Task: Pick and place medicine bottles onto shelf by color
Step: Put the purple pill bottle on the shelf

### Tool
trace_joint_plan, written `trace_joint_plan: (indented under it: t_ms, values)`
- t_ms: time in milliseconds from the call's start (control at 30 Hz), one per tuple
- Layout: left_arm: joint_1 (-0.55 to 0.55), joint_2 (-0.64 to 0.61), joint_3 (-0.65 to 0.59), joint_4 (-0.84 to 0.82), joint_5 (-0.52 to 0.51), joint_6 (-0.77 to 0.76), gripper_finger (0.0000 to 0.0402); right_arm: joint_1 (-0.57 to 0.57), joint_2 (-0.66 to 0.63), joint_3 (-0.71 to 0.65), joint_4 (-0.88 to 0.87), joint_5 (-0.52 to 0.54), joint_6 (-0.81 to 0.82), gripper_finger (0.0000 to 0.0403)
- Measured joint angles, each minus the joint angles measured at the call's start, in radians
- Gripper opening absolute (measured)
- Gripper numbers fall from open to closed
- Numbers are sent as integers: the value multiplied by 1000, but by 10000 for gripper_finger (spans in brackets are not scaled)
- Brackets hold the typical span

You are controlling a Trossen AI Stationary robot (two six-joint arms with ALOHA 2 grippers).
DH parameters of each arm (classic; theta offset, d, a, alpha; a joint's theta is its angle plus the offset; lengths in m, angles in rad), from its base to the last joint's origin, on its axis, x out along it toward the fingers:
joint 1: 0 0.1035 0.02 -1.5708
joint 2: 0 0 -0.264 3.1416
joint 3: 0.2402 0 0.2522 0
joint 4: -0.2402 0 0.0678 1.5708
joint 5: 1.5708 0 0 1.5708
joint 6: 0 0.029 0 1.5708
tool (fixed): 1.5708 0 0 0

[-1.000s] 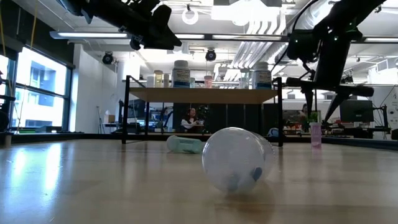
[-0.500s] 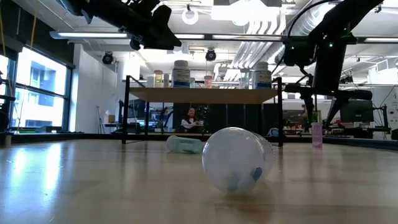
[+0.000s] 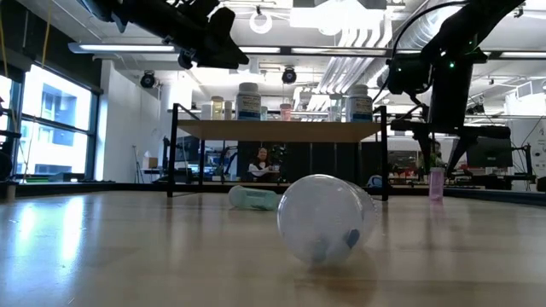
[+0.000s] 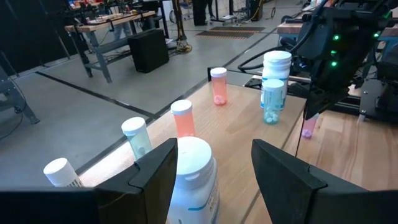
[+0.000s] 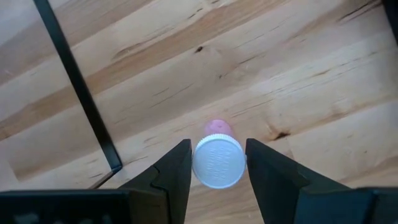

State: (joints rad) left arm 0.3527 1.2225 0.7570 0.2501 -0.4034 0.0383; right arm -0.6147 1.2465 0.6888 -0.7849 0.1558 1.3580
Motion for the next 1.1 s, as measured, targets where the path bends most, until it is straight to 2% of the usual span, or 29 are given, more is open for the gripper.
trace_joint_plan:
  t_ms: [133,433,733,833,1100]
  values:
    - [0,0,0,0,0,0,195,0,0,0,0,0,-13,137]
    - [0,0,0,0,0,0,195,0,-15,0,-2,5,-54,101]
    - [0,0,0,0,0,0,195,0,-55,10,-30,-8,-92,101]
    - [0,0,0,0,0,0,195,-1,-70,57,-63,0,-136,101]
    - [0,0,0,0,-1,0,195,-22,-77,243,-204,101,-288,101]
